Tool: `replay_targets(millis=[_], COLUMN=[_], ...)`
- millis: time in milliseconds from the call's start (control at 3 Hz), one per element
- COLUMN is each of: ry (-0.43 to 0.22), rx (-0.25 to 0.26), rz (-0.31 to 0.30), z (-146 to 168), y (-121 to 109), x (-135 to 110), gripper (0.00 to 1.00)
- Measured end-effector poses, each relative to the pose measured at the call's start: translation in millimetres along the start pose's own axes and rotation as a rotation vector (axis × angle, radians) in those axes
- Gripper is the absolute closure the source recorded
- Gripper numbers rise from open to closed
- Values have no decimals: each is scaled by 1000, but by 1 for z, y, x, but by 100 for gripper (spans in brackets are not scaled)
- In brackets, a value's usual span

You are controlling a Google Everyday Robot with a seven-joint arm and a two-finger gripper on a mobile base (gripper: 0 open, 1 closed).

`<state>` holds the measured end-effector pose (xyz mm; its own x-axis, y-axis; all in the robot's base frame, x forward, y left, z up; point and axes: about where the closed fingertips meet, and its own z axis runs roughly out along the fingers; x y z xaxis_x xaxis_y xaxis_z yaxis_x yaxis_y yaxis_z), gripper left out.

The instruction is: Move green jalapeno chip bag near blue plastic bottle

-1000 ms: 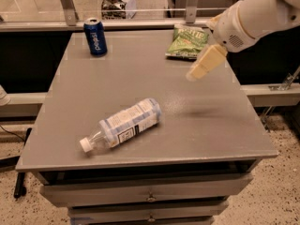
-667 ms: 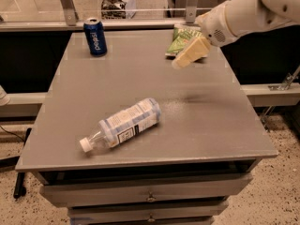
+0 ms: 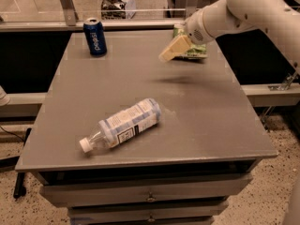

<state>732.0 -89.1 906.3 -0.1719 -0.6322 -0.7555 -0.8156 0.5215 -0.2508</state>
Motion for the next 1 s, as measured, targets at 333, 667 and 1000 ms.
replay_targets(millis=[333,667,1000], ry=[62,135,182], rx=[44,66,75], rz=[-1,10,26], z=[24,42,51], y=[-21,-35,-43], x=[15,39,58], gripper=[0,0,0])
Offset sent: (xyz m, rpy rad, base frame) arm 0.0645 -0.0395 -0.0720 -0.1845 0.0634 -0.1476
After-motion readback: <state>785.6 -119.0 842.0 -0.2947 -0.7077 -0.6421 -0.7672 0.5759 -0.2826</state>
